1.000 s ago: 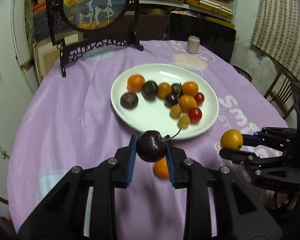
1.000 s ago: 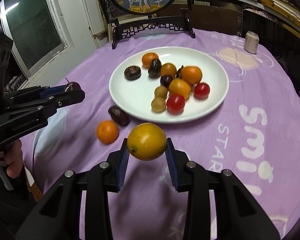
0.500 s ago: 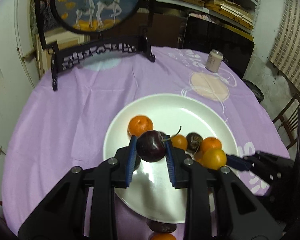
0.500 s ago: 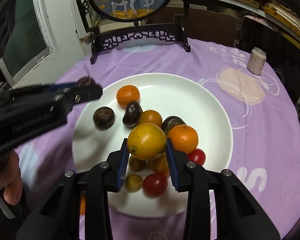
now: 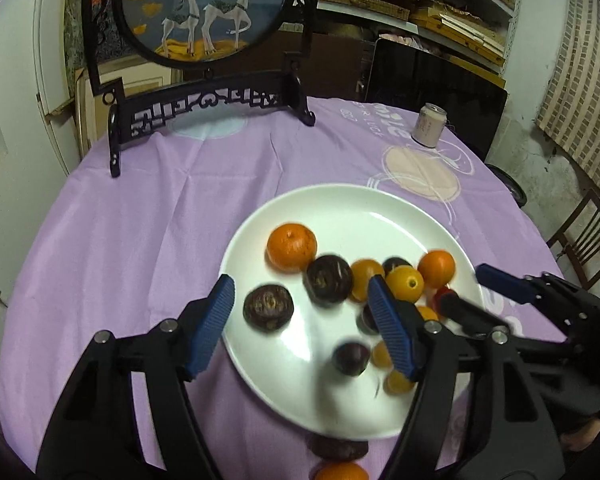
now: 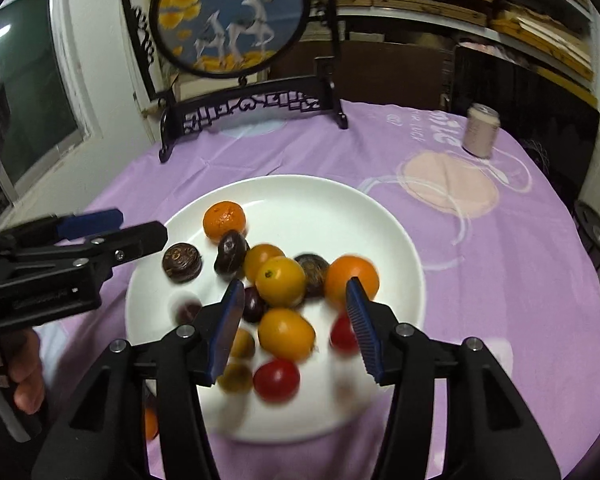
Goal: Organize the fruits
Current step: 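Carry both fruits over the plate and open both tools, then withdraw both open tools back toward the last loose fruits, then grasp an orange with the right tool while the left tool grasps a dark brown fruit, then carry the orange and dark fruit over the plate and open both tools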
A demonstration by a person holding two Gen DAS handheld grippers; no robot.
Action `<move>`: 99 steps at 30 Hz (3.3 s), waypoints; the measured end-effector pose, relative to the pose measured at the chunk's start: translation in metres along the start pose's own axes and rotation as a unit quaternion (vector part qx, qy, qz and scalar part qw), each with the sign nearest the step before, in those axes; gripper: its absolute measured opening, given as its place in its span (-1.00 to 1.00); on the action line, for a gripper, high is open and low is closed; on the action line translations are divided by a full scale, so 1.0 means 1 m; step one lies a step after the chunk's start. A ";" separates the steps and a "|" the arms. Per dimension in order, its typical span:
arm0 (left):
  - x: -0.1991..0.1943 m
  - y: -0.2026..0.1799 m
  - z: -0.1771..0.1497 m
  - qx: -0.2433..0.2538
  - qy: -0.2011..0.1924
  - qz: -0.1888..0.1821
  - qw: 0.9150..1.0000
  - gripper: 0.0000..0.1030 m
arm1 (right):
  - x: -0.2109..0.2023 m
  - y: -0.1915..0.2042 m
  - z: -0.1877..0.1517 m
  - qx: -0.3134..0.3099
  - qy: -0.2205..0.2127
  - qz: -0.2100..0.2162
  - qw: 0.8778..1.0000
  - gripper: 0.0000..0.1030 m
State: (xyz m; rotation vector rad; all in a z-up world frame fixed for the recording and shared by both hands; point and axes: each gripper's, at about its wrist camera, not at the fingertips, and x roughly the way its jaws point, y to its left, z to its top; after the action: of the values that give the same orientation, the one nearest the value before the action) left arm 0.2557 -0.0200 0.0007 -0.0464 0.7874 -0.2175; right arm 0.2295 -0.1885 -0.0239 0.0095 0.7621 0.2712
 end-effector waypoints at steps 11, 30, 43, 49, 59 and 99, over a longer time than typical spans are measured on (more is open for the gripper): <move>-0.042 -0.002 -0.045 0.009 -0.013 -0.020 1.000 0.38 | -0.056 0.013 -0.051 -0.006 0.019 0.035 0.999 0.07; -0.057 0.019 -0.064 -0.014 -0.006 -0.022 1.000 0.38 | 0.000 0.101 -0.084 -0.074 0.126 0.128 0.981 0.07; -0.081 0.048 -0.084 -0.046 -0.012 0.000 0.999 0.41 | 0.024 0.115 -0.085 -0.090 0.132 0.093 0.983 -0.01; -0.081 0.042 -0.085 -0.035 -0.002 0.006 0.999 0.41 | -0.004 0.102 -0.085 -0.088 0.107 0.103 0.985 -0.29; -0.030 -0.019 -0.099 0.038 0.079 -0.012 0.996 0.46 | -0.049 0.020 -0.102 -0.001 0.074 0.052 0.996 -0.28; 0.012 -0.025 0.020 0.002 0.030 0.002 1.000 -0.24 | -0.001 0.000 0.008 -0.020 0.024 -0.022 0.999 -0.29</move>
State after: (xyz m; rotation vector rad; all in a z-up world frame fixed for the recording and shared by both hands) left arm 0.2740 -0.0476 0.0094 -0.0354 0.8473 -0.2169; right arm 0.2345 -0.1880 -0.0172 -0.0516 0.8037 0.2445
